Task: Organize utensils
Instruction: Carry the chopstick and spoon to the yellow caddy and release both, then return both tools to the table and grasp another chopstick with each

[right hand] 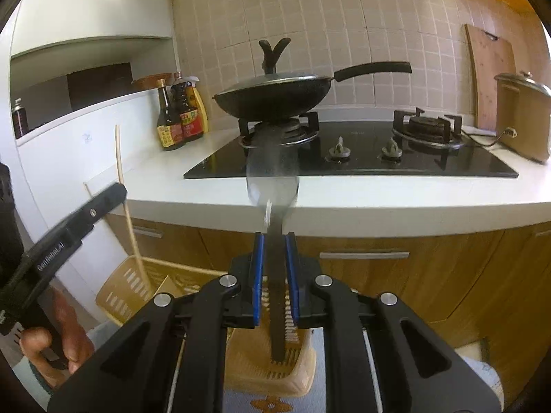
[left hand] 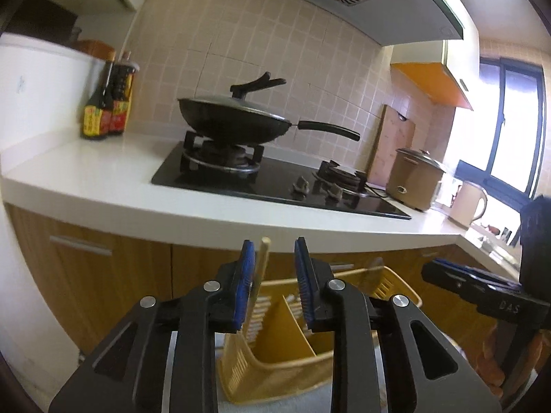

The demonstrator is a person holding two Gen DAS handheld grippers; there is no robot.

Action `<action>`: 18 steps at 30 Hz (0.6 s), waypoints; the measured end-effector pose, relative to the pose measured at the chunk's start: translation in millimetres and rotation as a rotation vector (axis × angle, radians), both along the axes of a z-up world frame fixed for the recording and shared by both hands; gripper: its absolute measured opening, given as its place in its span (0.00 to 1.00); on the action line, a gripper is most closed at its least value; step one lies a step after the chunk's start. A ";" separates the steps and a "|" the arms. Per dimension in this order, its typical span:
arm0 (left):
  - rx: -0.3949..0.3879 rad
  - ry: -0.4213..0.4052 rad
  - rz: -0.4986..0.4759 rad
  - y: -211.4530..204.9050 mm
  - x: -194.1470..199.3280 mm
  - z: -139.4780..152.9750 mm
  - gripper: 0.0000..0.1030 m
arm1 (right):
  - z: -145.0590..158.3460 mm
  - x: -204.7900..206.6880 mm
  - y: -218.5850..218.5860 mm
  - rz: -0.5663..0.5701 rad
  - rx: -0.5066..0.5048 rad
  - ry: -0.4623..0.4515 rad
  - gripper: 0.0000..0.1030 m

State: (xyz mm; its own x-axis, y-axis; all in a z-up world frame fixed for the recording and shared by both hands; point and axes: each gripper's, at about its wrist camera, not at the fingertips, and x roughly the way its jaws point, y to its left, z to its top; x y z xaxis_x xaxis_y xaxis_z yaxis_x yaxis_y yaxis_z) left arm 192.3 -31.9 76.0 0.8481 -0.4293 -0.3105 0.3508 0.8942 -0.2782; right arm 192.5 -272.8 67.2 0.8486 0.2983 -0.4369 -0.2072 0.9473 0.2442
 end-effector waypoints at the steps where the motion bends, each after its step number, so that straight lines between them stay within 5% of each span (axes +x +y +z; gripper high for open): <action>1: -0.010 0.011 -0.010 3.0 -3.1 1.1 0.22 | 1.1 5.6 1.5 0.002 0.006 0.006 0.24; 3: -0.014 0.012 -0.019 5.4 -10.8 6.0 0.23 | 2.1 -8.0 -4.0 0.002 0.023 0.001 0.52; 4: -0.013 0.010 -0.024 6.7 -16.3 9.6 0.26 | 4.1 -13.6 -5.2 -0.012 0.021 -0.006 0.54; 11: 0.031 0.006 -0.066 11.2 -66.2 30.5 0.34 | 17.4 -31.2 -5.3 -0.020 0.008 0.063 0.54; 18: 0.143 0.251 -0.139 9.9 -109.5 -11.0 0.34 | 35.1 -59.5 4.2 -0.015 -0.049 0.127 0.54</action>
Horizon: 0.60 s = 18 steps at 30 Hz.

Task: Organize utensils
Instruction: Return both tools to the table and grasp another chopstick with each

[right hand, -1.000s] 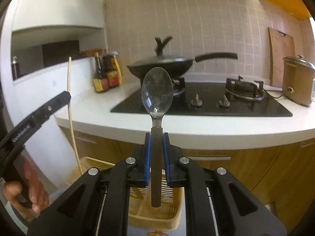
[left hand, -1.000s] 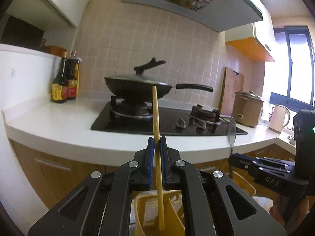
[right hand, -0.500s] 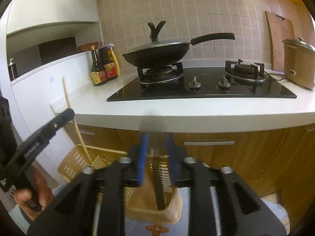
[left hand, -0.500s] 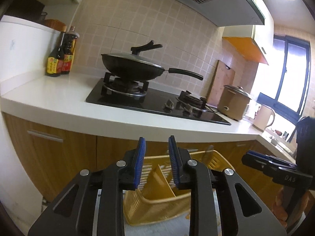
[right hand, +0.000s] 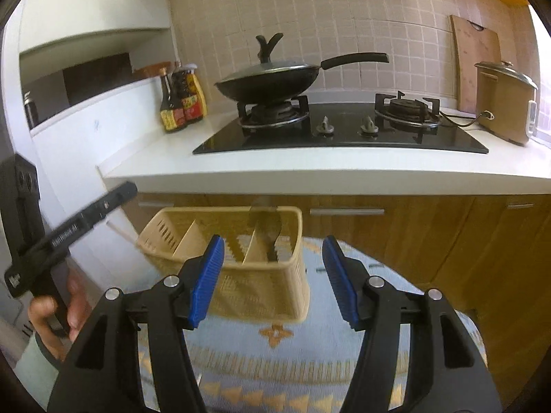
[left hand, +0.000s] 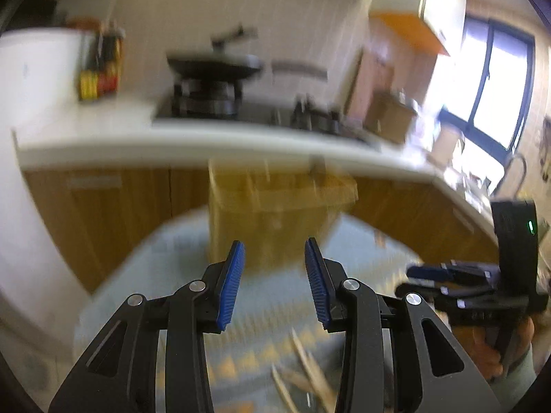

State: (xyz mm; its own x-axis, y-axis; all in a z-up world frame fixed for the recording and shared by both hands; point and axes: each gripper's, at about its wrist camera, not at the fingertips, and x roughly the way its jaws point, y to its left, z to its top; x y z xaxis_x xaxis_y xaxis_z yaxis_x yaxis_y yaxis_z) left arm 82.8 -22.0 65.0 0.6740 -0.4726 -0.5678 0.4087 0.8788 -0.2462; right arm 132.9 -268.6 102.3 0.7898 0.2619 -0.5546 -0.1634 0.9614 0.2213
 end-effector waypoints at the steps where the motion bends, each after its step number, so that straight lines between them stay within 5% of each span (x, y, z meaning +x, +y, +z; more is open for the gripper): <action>1: 0.024 0.061 -0.012 -1.0 -7.3 -15.7 0.34 | 1.2 -7.9 1.9 0.005 -0.003 0.017 0.54; 9: 0.083 0.378 -0.030 8.4 -27.4 -101.6 0.32 | -33.4 -58.5 13.5 0.071 0.041 0.222 0.54; 18: 0.081 0.457 -0.089 -4.3 -44.4 -129.1 0.27 | -88.5 -100.6 39.6 0.196 0.091 0.434 0.37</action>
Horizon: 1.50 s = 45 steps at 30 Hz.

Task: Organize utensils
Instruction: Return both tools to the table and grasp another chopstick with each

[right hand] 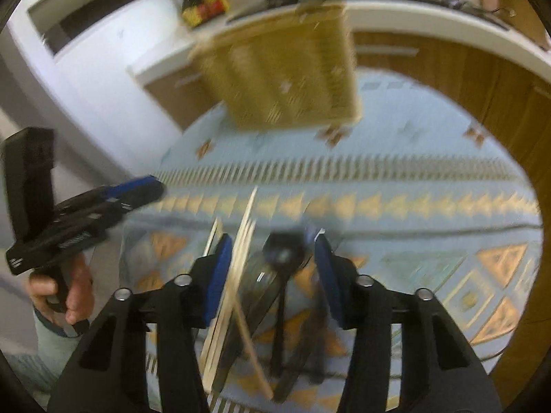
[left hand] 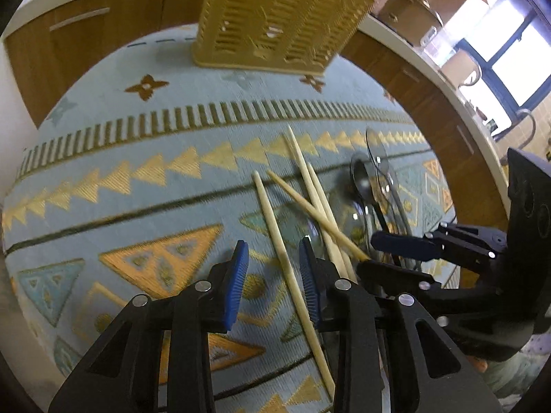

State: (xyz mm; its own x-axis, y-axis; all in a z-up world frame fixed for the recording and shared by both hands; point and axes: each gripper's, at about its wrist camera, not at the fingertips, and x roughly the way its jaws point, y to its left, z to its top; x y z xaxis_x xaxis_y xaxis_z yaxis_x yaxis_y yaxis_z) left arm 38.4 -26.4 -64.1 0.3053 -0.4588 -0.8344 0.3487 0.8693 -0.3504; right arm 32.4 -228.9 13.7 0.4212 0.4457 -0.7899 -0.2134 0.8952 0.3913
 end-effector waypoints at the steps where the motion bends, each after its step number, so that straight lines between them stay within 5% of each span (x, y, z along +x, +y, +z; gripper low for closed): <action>1: 0.014 0.004 -0.004 -2.9 -1.1 0.1 0.27 | -4.0 -2.8 7.1 0.024 0.004 0.016 0.35; 13: 0.195 -0.038 -0.046 -24.9 -14.9 1.9 0.29 | -41.4 -32.7 65.0 0.141 -0.168 0.001 0.23; 17: 0.229 -0.064 -0.049 -25.8 -15.9 0.0 0.20 | -46.3 -41.4 69.9 0.148 -0.241 -0.036 0.13; 21: 0.223 -0.062 -0.031 -23.3 -12.7 -0.2 0.06 | -47.0 -43.2 67.6 0.138 -0.272 -0.064 0.03; 26: 0.182 -0.059 -0.001 -18.0 -8.7 0.5 0.01 | -41.4 -43.9 48.2 0.093 -0.200 -0.058 0.03; 31: 0.151 -0.055 0.064 3.8 7.2 -1.7 0.00 | -21.8 -43.6 13.8 -0.001 -0.121 -0.076 0.03; 37: 0.101 -0.022 0.040 6.0 19.9 1.1 0.00 | -11.7 -28.0 -33.5 -0.146 -0.142 -0.076 0.03; 42: 0.001 0.036 0.016 5.3 26.4 3.5 0.24 | -35.8 -4.4 -76.1 -0.226 -0.149 0.041 0.03; 45: 0.018 0.061 0.013 -0.5 32.9 3.8 0.25 | -46.7 4.1 -83.2 -0.221 -0.142 0.086 0.03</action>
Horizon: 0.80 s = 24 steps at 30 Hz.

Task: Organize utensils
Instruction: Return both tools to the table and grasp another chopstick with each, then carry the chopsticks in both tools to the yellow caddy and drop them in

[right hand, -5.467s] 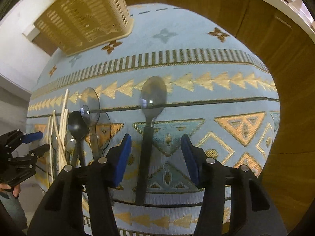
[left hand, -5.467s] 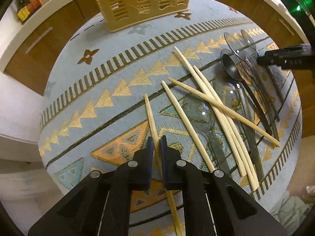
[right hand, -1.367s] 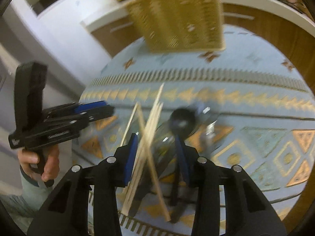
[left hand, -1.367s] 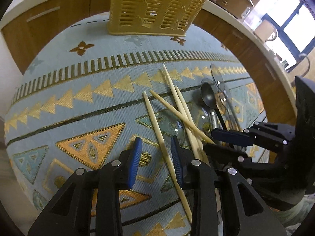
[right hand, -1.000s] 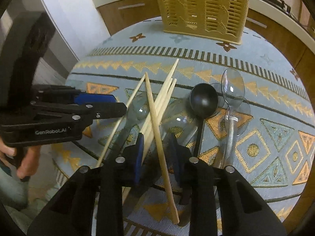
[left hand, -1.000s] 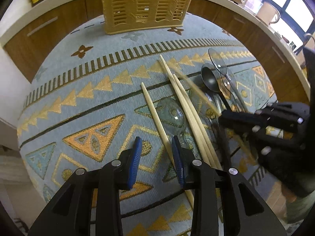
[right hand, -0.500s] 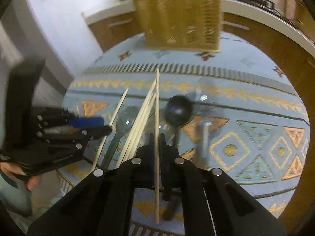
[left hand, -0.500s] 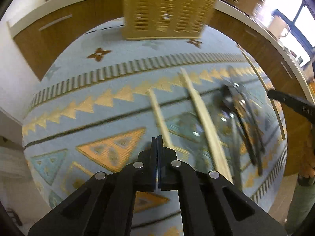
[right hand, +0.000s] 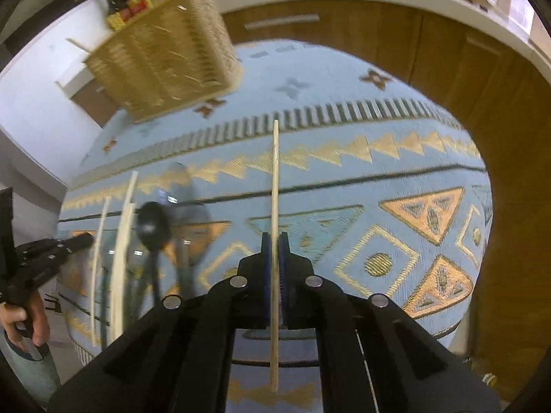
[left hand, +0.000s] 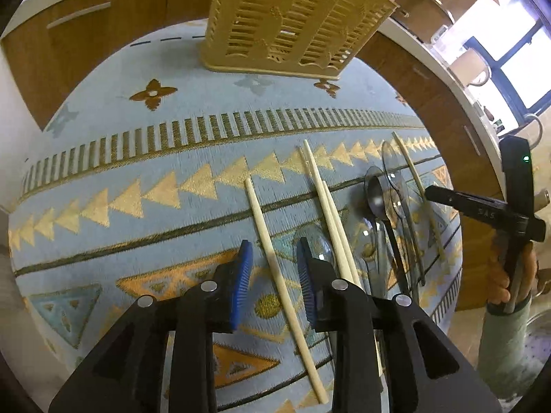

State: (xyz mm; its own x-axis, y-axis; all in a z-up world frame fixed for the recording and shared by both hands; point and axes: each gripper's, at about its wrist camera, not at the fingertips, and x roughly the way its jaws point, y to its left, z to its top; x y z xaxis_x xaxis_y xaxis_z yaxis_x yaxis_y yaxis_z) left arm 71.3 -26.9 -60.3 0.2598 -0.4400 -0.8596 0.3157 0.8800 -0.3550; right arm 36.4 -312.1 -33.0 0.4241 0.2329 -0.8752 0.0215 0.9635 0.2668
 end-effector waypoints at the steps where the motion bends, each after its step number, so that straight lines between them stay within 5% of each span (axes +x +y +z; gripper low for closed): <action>1: 0.015 0.008 -0.001 -2.3 3.1 -1.8 0.25 | -3.4 0.4 -0.5 0.005 -0.002 0.010 0.03; 6: 0.135 0.013 -0.044 -23.0 7.1 -4.1 0.27 | -14.5 8.8 -3.2 0.017 0.023 0.067 0.06; 10: 0.206 0.002 -0.091 -32.3 6.8 -4.4 0.26 | -8.8 17.5 -7.7 0.032 0.031 0.085 0.20; 20: 0.420 -0.086 -0.171 -61.6 -2.5 -5.3 0.09 | -10.2 51.9 2.1 0.105 -0.013 0.211 0.25; 24: 0.412 -0.116 -0.150 -63.0 -7.2 -4.2 0.03 | -12.9 61.5 15.9 0.126 -0.083 0.254 0.25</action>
State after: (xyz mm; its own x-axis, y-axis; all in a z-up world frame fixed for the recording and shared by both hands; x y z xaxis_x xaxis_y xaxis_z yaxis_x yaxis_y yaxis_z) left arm 64.2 -89.9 -64.5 0.3239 -0.1076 -0.9399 0.4675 0.8819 0.0601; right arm 97.9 -296.2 -45.8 0.1608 0.1930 -0.9679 -0.0440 0.9811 0.1883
